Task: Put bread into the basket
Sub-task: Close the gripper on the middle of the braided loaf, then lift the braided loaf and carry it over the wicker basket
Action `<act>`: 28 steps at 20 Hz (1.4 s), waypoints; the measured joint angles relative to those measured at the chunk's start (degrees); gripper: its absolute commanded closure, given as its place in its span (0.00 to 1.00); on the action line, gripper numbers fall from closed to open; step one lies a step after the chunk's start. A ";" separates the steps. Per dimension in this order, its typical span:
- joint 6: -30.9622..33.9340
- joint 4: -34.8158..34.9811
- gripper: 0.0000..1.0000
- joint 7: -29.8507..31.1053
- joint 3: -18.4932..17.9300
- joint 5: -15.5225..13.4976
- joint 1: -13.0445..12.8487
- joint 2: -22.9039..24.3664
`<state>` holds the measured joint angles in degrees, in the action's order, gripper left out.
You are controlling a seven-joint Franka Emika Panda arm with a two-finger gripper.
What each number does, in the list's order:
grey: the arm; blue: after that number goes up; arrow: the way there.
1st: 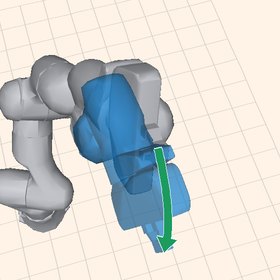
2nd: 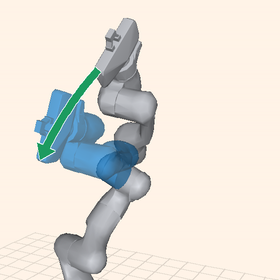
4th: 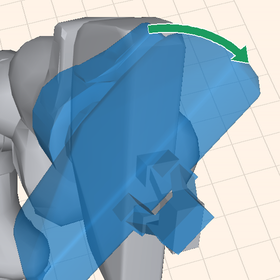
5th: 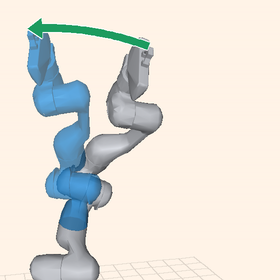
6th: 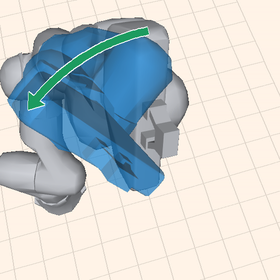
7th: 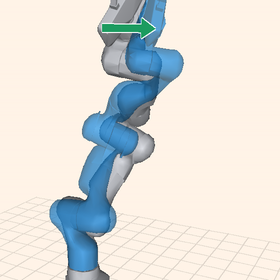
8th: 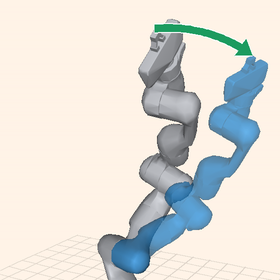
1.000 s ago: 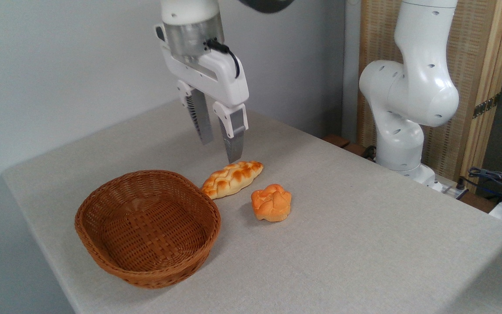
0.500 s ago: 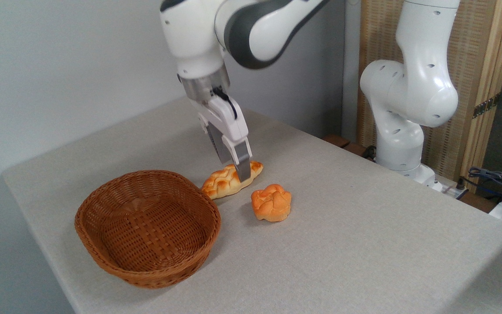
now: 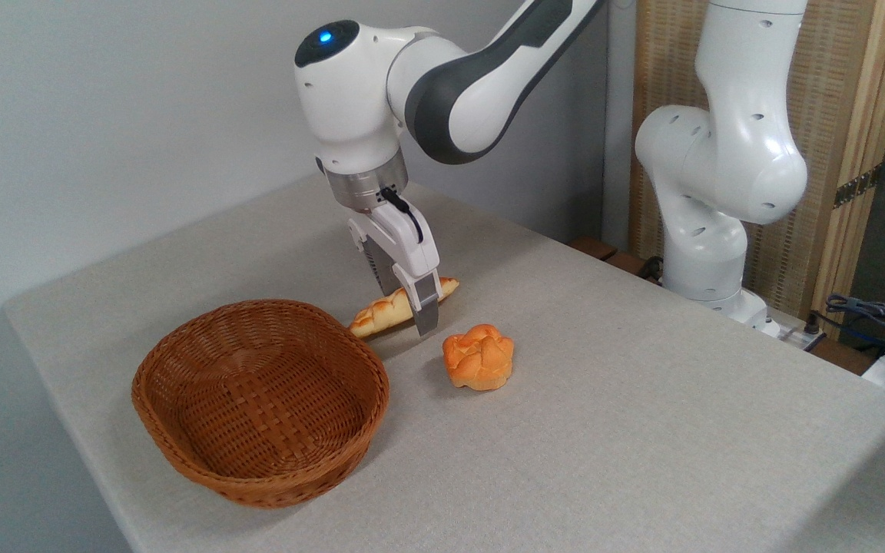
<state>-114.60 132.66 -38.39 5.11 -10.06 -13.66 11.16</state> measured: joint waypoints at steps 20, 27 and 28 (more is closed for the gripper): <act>12.62 -6.53 0.89 -0.57 -0.44 -0.16 0.13 1.52; 15.64 -22.94 0.89 -4.34 -5.10 -0.23 1.29 -1.45; 14.86 -24.69 0.89 -4.75 -5.10 -0.24 1.32 -2.96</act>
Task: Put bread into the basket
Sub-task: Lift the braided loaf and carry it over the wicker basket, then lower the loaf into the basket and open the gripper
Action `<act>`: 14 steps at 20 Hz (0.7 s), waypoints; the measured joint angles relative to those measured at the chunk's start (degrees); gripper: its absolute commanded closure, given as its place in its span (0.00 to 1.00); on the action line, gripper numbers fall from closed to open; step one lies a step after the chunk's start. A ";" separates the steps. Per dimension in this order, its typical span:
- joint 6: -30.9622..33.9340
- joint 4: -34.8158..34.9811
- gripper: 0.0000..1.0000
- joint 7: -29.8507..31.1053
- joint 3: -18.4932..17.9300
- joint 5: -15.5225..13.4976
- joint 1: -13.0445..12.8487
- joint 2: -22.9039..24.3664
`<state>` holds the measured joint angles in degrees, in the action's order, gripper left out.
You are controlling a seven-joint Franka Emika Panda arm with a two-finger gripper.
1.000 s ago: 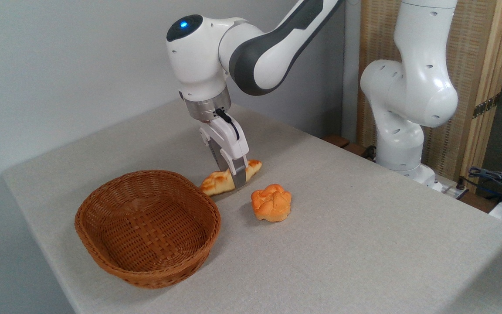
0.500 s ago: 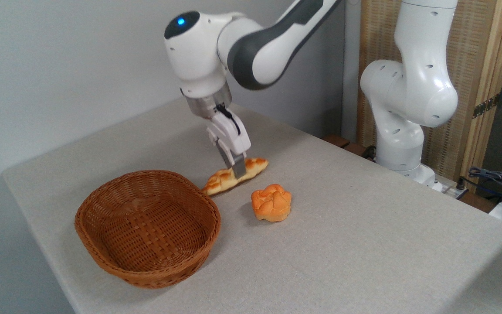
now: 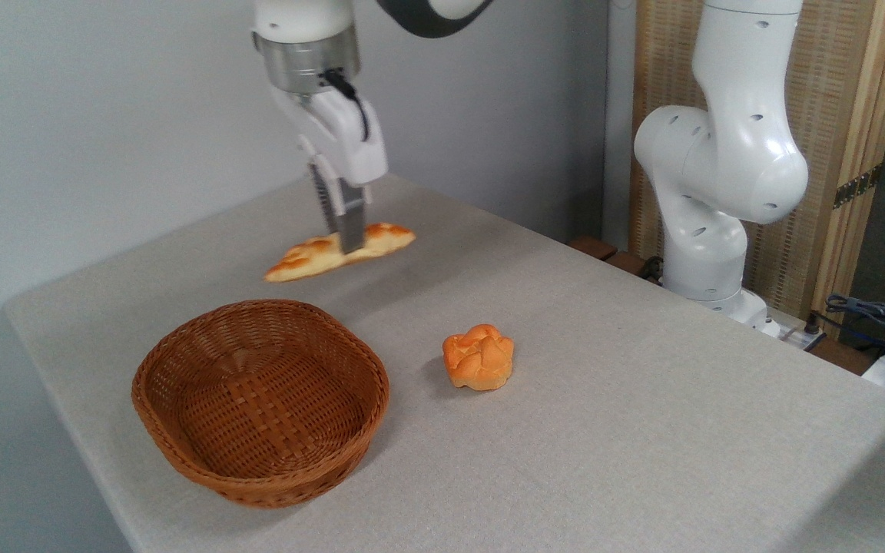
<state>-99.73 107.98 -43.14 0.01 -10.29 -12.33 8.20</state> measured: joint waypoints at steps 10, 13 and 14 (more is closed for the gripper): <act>-24.97 -2.92 0.00 -0.75 3.72 -0.08 -1.04 -15.11; -25.82 -3.18 0.00 -0.75 3.72 -0.08 -0.99 -16.20; -25.82 -3.29 0.00 -0.75 3.72 -0.08 -0.99 -16.20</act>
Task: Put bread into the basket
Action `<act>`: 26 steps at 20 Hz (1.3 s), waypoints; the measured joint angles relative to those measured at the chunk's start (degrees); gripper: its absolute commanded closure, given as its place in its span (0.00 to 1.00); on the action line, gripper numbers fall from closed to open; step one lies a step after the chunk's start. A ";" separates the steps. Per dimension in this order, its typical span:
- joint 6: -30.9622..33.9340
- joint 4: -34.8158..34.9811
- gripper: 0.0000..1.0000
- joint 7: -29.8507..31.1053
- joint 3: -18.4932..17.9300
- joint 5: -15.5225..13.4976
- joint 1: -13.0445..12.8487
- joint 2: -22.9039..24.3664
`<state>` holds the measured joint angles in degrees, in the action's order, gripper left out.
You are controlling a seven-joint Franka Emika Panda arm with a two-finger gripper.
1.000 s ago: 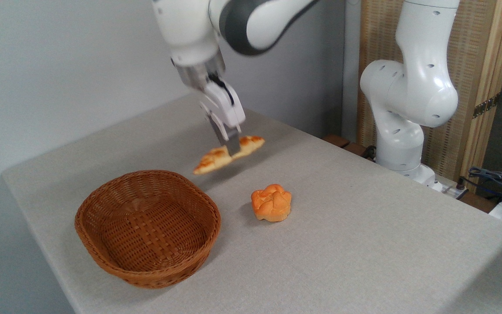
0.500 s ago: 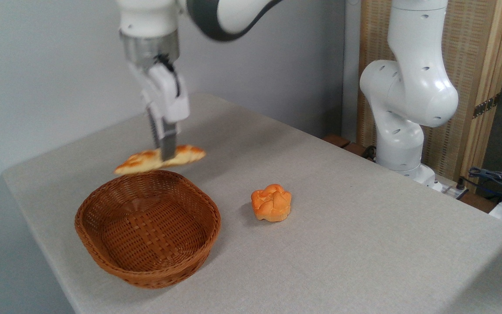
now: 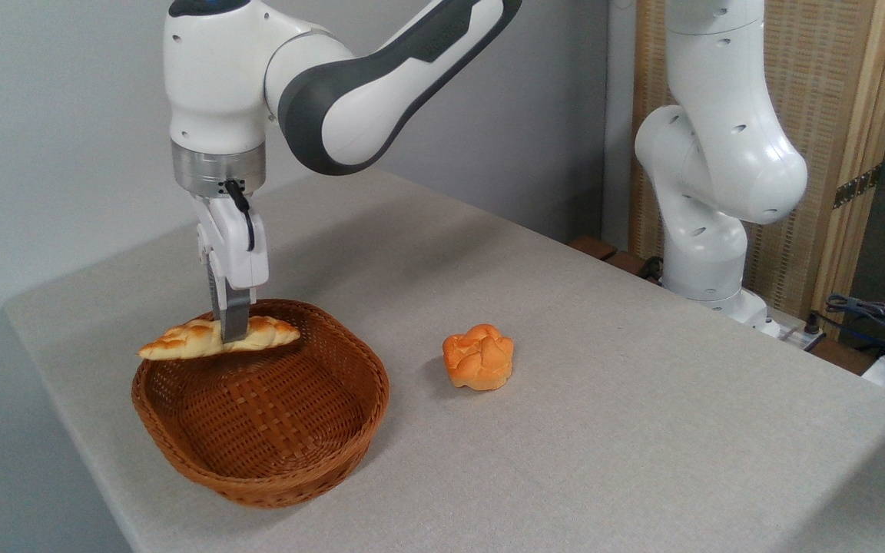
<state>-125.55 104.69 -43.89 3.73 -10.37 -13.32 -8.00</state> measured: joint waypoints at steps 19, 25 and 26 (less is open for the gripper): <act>27.00 -8.11 0.00 0.02 -3.81 7.76 4.21 9.88; 30.91 -12.02 0.00 -0.11 -9.14 7.80 4.26 9.49; 31.13 -12.09 0.00 -0.11 -9.19 7.80 4.25 9.44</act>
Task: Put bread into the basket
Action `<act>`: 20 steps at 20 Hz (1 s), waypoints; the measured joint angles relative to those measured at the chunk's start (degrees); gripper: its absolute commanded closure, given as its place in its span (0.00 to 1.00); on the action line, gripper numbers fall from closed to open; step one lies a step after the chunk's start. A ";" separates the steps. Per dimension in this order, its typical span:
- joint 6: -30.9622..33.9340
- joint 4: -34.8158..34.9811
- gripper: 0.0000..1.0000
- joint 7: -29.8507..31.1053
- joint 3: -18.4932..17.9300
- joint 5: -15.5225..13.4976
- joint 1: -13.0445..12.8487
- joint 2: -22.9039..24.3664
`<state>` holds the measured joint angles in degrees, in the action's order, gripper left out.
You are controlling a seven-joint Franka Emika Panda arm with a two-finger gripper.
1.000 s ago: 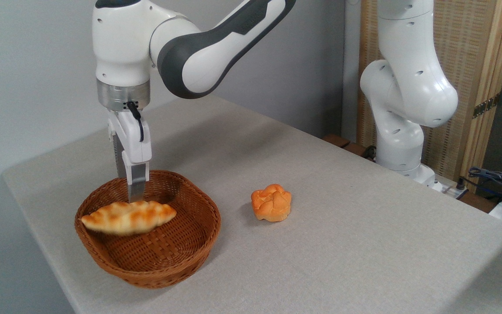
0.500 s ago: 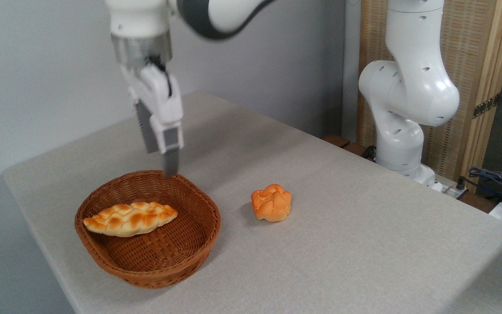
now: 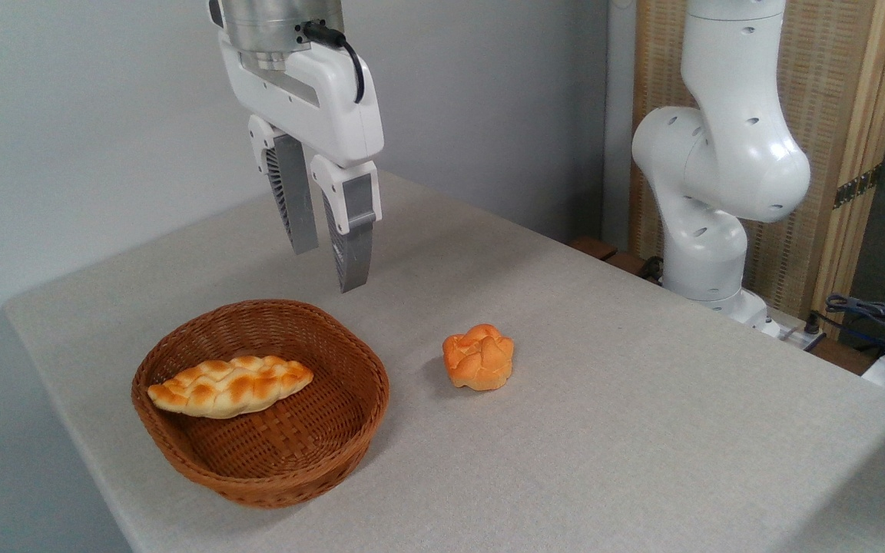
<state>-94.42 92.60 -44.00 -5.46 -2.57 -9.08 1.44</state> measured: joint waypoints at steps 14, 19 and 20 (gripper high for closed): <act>3.16 -0.28 0.00 0.05 1.97 0.00 2.60 -0.18; 3.16 -0.28 0.00 0.05 2.02 0.00 2.86 -0.18; 3.16 -0.28 0.00 0.05 2.02 0.00 2.89 -0.18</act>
<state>-91.26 92.31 -43.95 -3.45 -2.57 -6.18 1.27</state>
